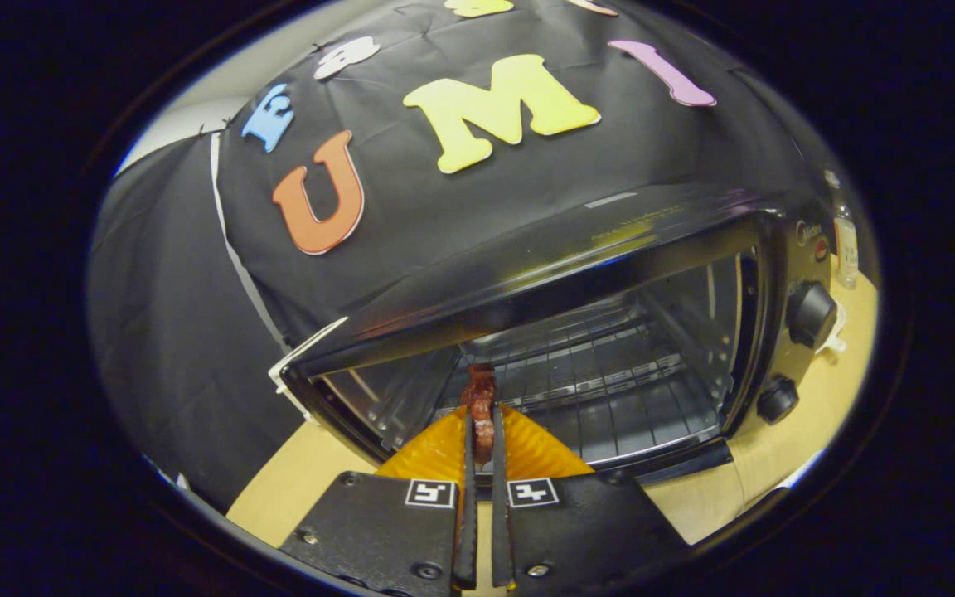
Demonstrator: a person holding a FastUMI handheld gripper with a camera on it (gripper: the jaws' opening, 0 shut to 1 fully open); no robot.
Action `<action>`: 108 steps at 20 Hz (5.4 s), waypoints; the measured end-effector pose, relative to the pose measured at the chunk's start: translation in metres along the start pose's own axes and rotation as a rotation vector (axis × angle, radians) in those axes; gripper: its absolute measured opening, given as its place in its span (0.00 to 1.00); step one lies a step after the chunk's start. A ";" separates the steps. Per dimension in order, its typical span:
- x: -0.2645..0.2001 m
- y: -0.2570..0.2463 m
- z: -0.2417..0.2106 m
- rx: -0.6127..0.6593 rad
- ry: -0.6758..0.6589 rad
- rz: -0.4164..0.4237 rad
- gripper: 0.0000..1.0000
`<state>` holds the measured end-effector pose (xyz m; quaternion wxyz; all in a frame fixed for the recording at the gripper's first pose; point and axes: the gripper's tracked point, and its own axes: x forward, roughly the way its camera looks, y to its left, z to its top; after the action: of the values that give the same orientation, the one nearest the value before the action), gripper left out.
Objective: Open the toaster oven, put the food inside, and close the toaster oven door.
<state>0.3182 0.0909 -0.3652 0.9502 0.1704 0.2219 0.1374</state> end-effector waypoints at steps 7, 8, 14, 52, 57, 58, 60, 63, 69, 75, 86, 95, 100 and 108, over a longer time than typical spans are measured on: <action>0.008 -0.019 0.004 -0.082 0.000 -0.037 0.19; 0.009 -0.025 0.004 -0.086 0.001 -0.050 0.20; 0.005 -0.042 0.009 -0.093 -0.016 -0.109 0.26; -0.176 -0.009 -0.134 -0.227 0.143 -0.324 0.81; -0.158 -0.013 -0.158 -0.208 0.205 -0.324 0.81; -0.159 -0.015 -0.159 -0.205 0.213 -0.334 0.81; -0.155 -0.016 -0.159 -0.197 0.218 -0.347 0.80; -0.156 -0.012 -0.147 -0.212 0.180 -0.348 0.80; -0.158 -0.005 -0.132 -0.225 0.124 -0.373 0.80; -0.159 0.002 -0.112 -0.274 0.066 -0.397 0.80; -0.142 0.025 -0.018 -0.364 -0.120 -0.374 0.84; -0.100 0.047 0.033 -0.446 -0.168 -0.362 0.83; -0.138 0.069 0.055 -0.445 -0.244 -0.319 0.84; -0.297 0.108 0.091 -0.484 -0.413 -0.320 0.84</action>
<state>0.0843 0.0643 -0.1356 0.9973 -0.0721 0.0100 -0.0019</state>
